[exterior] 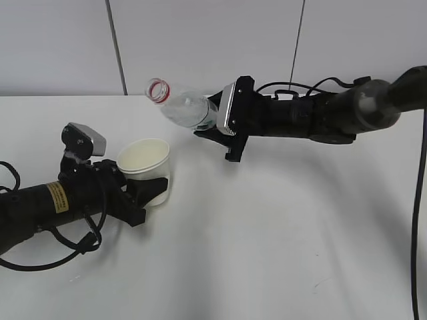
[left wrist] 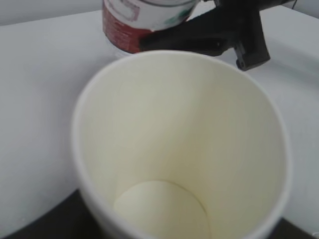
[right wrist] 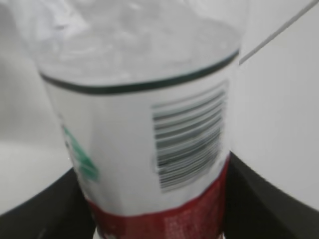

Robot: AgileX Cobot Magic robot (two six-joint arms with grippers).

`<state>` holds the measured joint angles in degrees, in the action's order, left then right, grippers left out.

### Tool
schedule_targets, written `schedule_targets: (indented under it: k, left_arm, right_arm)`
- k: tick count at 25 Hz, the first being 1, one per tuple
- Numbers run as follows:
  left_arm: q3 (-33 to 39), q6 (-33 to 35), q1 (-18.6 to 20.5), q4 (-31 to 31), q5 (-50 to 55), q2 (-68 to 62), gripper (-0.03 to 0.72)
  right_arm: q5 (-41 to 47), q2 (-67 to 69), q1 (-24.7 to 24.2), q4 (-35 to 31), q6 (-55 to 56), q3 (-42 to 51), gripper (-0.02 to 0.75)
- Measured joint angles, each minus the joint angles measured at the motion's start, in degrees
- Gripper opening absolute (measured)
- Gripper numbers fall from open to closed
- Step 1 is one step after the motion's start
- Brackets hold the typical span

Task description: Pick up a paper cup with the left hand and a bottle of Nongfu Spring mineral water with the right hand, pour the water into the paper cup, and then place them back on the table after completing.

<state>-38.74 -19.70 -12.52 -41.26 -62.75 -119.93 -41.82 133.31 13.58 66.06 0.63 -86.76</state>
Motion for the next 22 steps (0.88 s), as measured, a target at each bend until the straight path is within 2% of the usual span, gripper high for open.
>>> schedule_targets:
  k: [12,22]
  left_arm:
    - [0.0,0.0,0.0,-0.33,0.28,0.0,0.363]
    - [0.0,0.0,0.0,-0.39,0.67,0.0,0.361]
  right_arm:
    - [5.3,0.0,0.43,3.07,-8.4,-4.39,0.47]
    - [8.02,0.0,0.43,3.77,-18.41,-4.51,0.47]
